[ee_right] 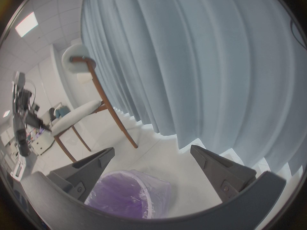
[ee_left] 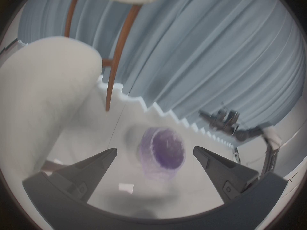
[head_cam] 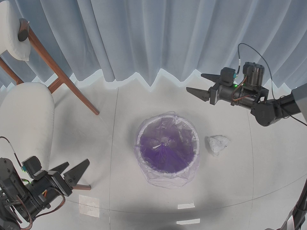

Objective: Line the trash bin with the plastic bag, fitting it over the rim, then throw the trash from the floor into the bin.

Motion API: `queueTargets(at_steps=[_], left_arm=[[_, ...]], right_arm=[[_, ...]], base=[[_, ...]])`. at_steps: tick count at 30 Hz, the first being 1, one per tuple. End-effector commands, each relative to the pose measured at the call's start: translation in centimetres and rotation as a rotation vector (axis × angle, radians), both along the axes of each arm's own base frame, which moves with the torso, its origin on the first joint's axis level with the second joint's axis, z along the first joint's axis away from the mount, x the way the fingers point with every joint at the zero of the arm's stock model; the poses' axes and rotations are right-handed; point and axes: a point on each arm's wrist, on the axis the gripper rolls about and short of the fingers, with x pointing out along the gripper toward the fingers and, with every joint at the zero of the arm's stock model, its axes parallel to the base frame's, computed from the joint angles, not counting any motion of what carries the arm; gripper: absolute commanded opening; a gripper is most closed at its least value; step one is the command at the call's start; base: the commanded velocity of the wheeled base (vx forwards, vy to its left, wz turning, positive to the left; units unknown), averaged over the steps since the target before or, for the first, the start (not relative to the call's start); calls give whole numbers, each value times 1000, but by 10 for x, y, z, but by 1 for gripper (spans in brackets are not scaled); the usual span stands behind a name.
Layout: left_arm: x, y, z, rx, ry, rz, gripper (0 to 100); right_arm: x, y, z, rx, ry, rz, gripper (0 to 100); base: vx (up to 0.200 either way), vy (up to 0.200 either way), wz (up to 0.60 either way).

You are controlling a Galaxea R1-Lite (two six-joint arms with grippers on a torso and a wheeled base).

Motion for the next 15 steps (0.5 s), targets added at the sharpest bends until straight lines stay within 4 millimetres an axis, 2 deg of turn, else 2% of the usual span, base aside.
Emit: queueTargets(at_steps=[1, 2, 3, 8, 11, 12, 13, 15], left_arm=[[31, -21, -11, -3, 227, -53, 100], [31, -21, -11, -3, 227, -53, 100], [45, -30, -16, -53, 292, -64, 100], [79, -42, -42, -32, 415, -78, 100], [97, -51, -63, 24, 469, -73, 100], [97, -51, -63, 24, 469, -73, 100], [109, -54, -84, 108, 502, -58, 100], [114, -54, -92, 149, 497, -43, 100]], right_arm=[[-60, -39, 51, 108, 0, -112, 100], [-60, -39, 51, 108, 0, -112, 100], [-71, -47, 51, 114, 17, -126, 100], [-89, -58, 51, 122, 27, -148, 100], [-93, -60, 53, 140, 18, -151, 100], [-93, -60, 53, 140, 18, -151, 100], [-94, -61, 57, 155, -6, -151, 100], [-94, -61, 58, 163, -16, -149, 100]], base=[[0, 0, 0], [0, 0, 0], [0, 0, 0], [0, 0, 0], [0, 0, 0], [0, 0, 0], [0, 0, 0], [0, 0, 0]])
